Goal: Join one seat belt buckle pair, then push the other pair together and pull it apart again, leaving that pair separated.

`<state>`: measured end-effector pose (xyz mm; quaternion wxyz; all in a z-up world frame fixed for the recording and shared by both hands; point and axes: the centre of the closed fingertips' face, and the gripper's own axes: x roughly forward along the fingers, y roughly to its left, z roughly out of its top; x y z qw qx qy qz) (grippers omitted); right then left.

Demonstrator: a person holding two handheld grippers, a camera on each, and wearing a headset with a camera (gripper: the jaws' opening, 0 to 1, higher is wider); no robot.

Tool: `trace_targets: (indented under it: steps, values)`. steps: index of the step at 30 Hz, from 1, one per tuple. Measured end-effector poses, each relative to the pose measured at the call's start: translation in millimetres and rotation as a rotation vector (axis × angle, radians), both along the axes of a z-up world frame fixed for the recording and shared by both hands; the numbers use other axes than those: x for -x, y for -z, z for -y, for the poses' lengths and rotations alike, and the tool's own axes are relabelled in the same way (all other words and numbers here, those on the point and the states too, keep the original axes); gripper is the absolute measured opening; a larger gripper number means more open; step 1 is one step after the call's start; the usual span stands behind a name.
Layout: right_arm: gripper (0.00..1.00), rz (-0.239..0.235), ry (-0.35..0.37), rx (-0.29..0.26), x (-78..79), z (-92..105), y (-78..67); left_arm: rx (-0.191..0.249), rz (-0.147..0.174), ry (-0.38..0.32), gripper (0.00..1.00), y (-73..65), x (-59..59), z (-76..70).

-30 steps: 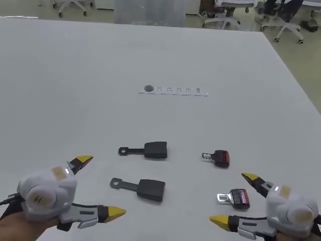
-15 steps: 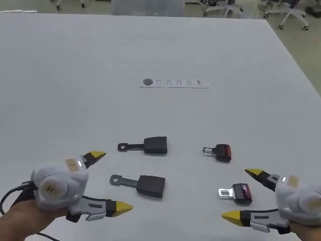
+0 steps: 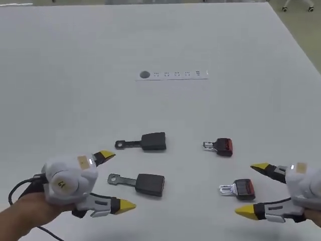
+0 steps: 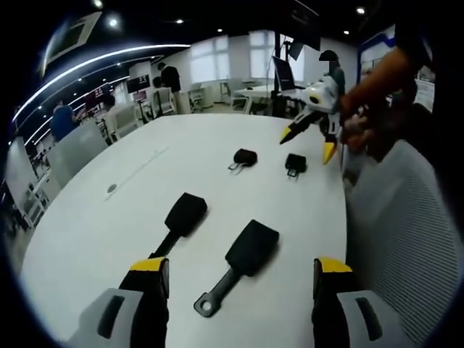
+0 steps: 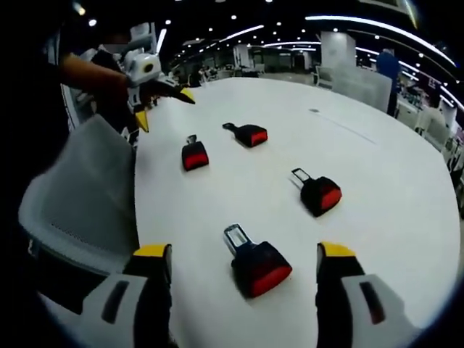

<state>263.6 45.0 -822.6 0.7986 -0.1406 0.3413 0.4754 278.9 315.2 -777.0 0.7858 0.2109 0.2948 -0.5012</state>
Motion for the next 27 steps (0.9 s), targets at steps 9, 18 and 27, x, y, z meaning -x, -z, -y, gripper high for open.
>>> trace_targets:
  steps: [9,18,27]
  values:
    - [0.82,-0.043,-0.099,0.027,-7.0,8.2,14.0,-0.035,-0.025,0.082,0.81,18.4,-5.5,17.0]
    - [0.81,-0.075,-0.175,0.045,-0.3,2.9,20.7,-0.068,-0.064,0.139,0.76,40.3,-8.0,31.6]
    - [0.77,-0.087,-0.229,0.058,4.6,4.5,27.4,-0.096,-0.104,0.185,0.71,64.5,-16.1,40.8]
